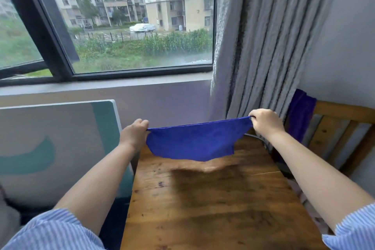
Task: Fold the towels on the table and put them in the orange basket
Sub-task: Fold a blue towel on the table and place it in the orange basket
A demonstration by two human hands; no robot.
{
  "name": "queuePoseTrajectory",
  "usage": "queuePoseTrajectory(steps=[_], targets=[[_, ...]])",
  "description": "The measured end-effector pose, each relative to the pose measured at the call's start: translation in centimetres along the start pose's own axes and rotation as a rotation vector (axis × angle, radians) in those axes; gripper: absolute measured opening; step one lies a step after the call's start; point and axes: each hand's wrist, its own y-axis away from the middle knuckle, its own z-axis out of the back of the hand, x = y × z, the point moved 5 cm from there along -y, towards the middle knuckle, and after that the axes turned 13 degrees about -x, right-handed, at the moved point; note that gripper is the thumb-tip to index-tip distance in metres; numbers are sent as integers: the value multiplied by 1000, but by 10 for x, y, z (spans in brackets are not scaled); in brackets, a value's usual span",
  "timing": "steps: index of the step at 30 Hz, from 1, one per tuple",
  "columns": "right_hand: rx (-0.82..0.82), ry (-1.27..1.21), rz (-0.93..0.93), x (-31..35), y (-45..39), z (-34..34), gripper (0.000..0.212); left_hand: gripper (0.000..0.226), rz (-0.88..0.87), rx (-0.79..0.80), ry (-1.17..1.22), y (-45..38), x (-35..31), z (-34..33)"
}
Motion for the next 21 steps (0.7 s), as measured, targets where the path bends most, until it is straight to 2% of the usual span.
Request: queuePoseTrajectory(steps=[5, 7, 10, 13, 16, 21], targets=[[-90, -95, -82, 4, -11, 5, 24, 12, 124, -46, 261, -13, 8, 5], [-71, -199, -187, 3, -13, -1, 23, 7, 202, -39, 332, -20, 11, 4], [8, -391, -366, 6, -18, -16, 25, 12, 326, -9, 405, -29, 15, -4], [30, -389, -456, 13, -25, -32, 26, 13, 405, 21, 393, -37, 18, -15], [8, -305, -443, 21, -34, -43, 25, 10, 470, -12, 419, -44, 23, -21], [-101, -346, -299, 37, -51, -50, 22, 19, 444, -204, 459, -54, 35, -19]])
